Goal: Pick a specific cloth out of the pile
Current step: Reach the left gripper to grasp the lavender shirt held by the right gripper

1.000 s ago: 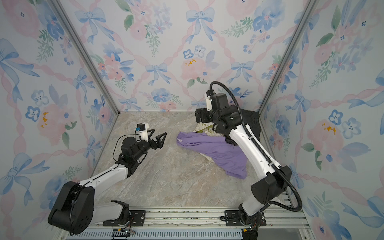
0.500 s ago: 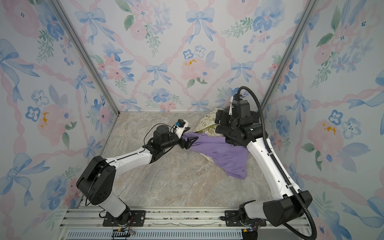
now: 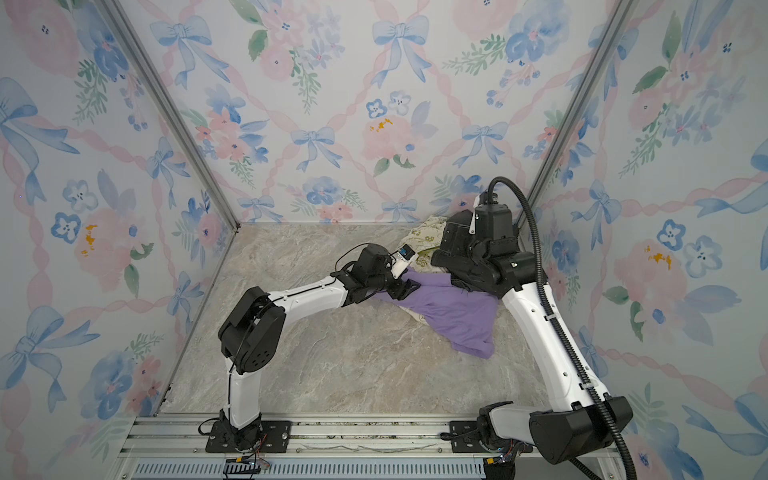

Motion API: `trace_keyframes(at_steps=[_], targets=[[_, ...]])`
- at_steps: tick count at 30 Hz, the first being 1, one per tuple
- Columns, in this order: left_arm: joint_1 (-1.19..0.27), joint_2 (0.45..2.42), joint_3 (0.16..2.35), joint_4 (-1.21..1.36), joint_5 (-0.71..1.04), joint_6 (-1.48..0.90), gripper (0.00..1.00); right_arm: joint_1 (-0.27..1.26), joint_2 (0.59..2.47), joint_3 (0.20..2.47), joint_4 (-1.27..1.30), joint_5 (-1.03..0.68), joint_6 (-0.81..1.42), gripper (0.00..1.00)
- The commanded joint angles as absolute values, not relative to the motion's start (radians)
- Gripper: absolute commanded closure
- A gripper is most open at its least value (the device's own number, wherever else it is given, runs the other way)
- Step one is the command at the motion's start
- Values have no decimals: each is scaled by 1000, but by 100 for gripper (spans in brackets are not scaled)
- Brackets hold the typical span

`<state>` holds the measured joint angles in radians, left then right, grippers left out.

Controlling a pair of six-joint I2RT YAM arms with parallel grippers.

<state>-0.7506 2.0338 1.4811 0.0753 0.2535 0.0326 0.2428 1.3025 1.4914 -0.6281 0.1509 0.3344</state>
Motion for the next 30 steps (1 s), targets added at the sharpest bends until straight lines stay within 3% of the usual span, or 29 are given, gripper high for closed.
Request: trace_keyframes(at_steps=[1, 7, 14, 18, 30], targets=[[-770, 2093, 1554, -7, 217, 26, 33, 220, 1281, 1478, -653, 130, 343, 3], [-787, 2168, 1633, -60, 220, 10, 40, 193, 1288, 1477, -650, 108, 345, 3], [-788, 2192, 1675, -88, 232, -5, 82, 167, 1301, 1482, -638, 73, 345, 3], [-788, 2169, 1683, -87, 231, 4, 94, 158, 1307, 1486, -637, 62, 346, 3], [-788, 2051, 1744, -87, 241, 51, 99, 150, 1300, 1468, -628, 62, 364, 3]])
